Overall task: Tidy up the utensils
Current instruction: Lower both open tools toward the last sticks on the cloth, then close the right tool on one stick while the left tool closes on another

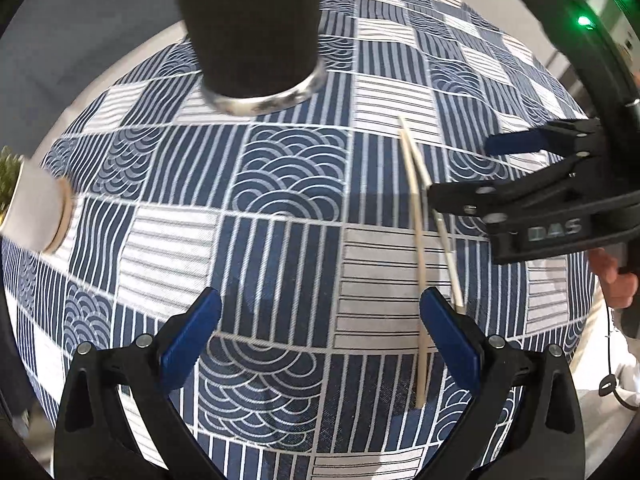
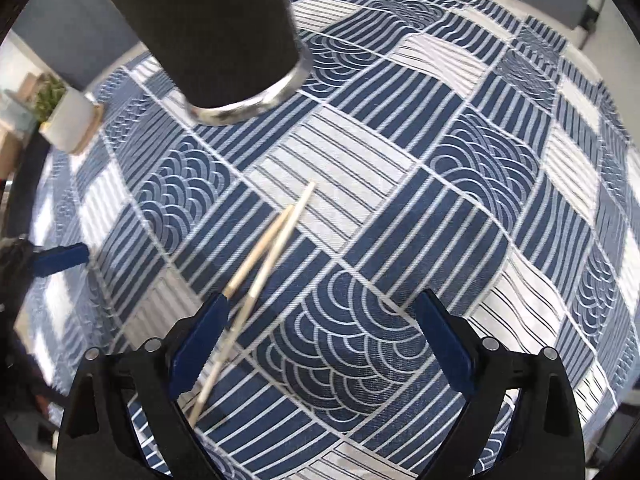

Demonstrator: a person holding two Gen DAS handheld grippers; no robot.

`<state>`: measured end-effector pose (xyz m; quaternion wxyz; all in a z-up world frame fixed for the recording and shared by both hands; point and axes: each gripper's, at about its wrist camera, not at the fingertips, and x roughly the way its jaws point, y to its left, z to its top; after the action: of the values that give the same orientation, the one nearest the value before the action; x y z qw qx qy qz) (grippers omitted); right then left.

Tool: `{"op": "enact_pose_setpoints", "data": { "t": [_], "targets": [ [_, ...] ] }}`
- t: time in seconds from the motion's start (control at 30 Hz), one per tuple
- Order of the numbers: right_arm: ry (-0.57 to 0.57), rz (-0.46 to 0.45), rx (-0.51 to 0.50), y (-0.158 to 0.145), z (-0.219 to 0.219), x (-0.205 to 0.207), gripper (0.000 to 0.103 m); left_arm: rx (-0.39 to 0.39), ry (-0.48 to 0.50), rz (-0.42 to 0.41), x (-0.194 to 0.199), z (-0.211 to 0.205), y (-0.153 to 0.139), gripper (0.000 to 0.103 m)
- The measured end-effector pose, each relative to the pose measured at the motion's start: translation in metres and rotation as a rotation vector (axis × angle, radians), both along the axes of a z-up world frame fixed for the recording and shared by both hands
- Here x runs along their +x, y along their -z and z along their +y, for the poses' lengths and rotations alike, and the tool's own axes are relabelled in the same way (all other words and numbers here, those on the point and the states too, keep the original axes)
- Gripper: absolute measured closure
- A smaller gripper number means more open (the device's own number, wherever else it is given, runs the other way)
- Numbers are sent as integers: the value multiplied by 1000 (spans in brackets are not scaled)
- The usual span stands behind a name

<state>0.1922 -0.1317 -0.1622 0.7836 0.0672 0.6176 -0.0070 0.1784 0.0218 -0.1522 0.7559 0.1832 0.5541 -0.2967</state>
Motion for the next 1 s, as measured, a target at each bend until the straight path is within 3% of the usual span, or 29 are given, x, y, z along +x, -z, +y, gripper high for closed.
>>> {"op": "enact_pose_setpoints", "data": {
  "t": [0.1, 0.2, 0.27, 0.43, 0.5, 0.63, 0.77, 0.83, 0.9, 1.0],
  "targets": [
    [17, -8, -32, -1, 6, -4, 25, -15, 38, 13, 1, -7, 2, 6],
    [60, -8, -21, -4, -1, -8, 40, -2, 77, 8, 0, -16, 5, 6],
    [84, 1, -72, -7, -7, -10, 65, 8, 96, 8, 1, -23, 8, 6],
    [108, 18, -69, -7, -15, -16, 66, 8, 98, 19, 9, -36, 13, 6],
    [139, 18, -25, -7, -21, -16, 62, 16, 96, 18, 12, -40, 13, 6],
    [155, 18, 47, -6, -21, -17, 43, 57, 89, 12, 16, -43, 19, 6],
    [164, 38, 0, -2, -15, -11, 40, 59, 83, -1, 18, -49, 22, 5],
    [151, 68, -73, 1, -7, -6, 45, 60, 65, 0, 21, -50, 22, 4],
    [155, 76, -74, 0, -4, -4, 52, 61, 18, 2, 27, -51, 23, 5],
    [176, 74, -76, -3, -13, -7, 76, 66, 0, 6, 31, -51, 22, 6]
  ]
}}
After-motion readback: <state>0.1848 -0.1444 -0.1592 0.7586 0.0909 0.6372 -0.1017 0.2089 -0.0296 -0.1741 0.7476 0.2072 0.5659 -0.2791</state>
